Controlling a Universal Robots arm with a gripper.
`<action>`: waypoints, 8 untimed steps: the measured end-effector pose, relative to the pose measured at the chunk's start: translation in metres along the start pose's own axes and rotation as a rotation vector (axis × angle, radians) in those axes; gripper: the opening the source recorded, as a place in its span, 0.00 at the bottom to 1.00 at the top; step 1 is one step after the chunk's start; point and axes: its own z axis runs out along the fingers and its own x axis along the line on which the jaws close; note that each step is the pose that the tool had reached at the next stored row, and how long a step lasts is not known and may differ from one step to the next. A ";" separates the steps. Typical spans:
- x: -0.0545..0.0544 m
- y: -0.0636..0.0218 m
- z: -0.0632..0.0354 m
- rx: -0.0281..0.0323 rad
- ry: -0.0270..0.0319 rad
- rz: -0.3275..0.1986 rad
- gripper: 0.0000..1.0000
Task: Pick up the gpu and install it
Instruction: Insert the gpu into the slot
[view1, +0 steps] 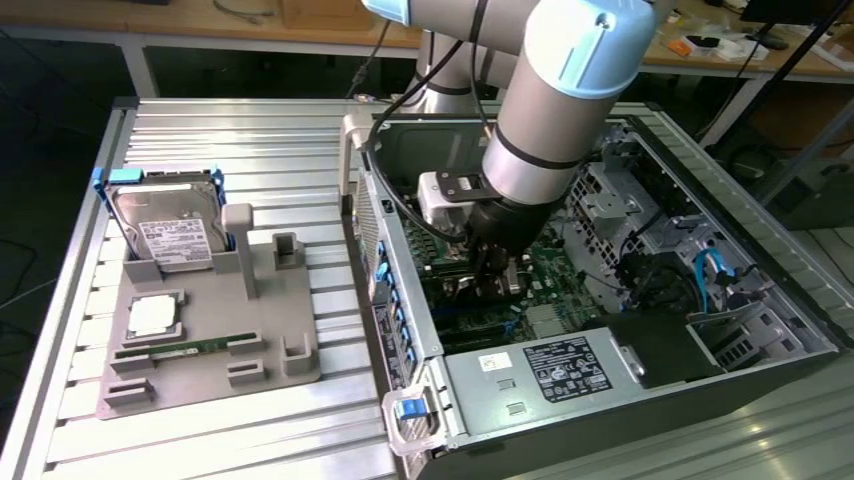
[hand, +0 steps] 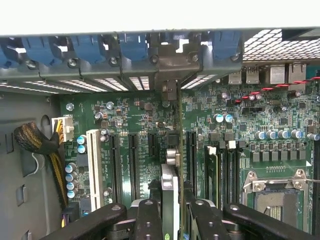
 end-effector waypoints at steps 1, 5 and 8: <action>0.000 0.0000 0.0000 0.0000 0.0000 0.000 0.27; 0.000 0.0001 -0.0042 0.0000 0.0001 0.000 0.27; 0.000 0.0001 -0.0042 0.0000 0.0000 0.000 0.27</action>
